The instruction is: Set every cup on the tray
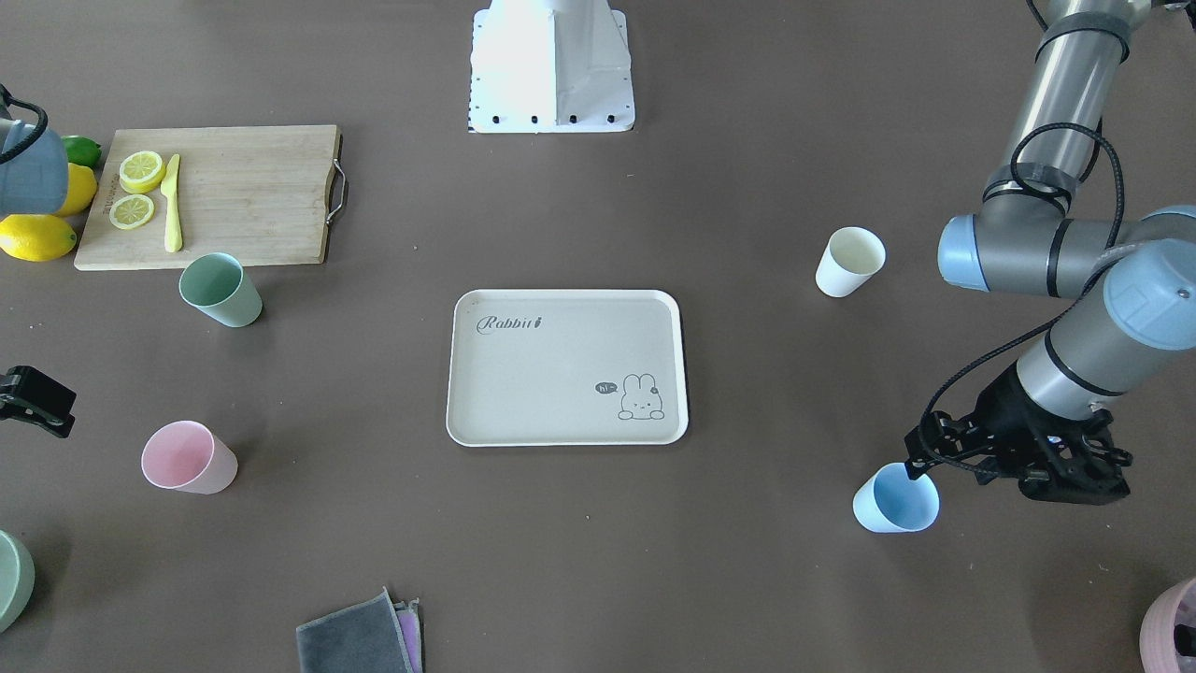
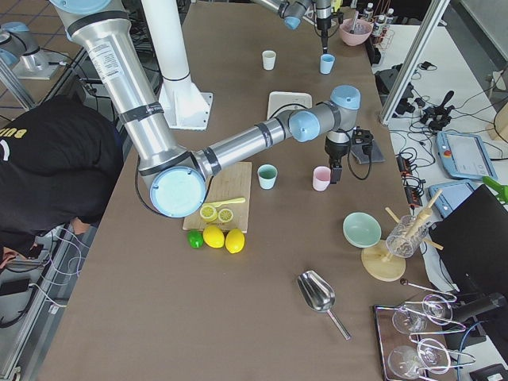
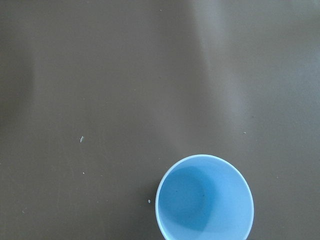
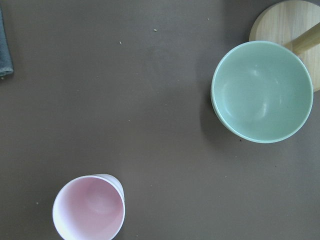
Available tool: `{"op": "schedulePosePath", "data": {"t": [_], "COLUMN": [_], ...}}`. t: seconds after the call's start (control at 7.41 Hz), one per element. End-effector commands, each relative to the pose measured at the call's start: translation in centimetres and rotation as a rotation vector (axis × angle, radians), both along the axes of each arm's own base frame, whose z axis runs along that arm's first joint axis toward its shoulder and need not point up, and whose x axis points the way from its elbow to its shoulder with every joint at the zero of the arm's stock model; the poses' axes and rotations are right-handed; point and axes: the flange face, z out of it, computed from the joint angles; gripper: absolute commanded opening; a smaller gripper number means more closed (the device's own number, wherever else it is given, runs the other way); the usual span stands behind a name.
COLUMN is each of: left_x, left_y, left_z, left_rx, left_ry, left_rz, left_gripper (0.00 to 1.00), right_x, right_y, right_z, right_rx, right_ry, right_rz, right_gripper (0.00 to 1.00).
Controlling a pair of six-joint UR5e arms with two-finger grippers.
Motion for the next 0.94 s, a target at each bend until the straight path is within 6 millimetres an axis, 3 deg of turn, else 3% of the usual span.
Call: {"op": "schedulePosePath", "data": {"t": [0.0, 0.4, 0.68, 0.81], "left_x": [0.2, 2.0, 4.6, 5.2], "left_y": [-1.5, -2.1, -0.6, -0.2], "left_z": [0.2, 1.9, 2.1, 2.3], "left_rx": [-0.003, 0.019, 0.048, 0.048], "left_ry": [-0.027, -0.051, -0.039, -0.039], "left_rz": [-0.027, -0.036, 0.001, 0.01], "left_gripper": [0.83, 0.75, 0.68, 0.32], "right_x": [0.1, 0.0, 0.0, 0.0], "right_y": [0.0, 0.0, 0.1, 0.1], "right_z": [0.1, 0.4, 0.5, 0.6], "right_rx": [0.002, 0.002, 0.002, 0.001], "right_ry": [0.007, 0.018, 0.018, 0.02], "right_rz": [0.002, 0.003, 0.003, 0.004], "right_gripper": [1.0, 1.0, 1.0, 1.0]}}
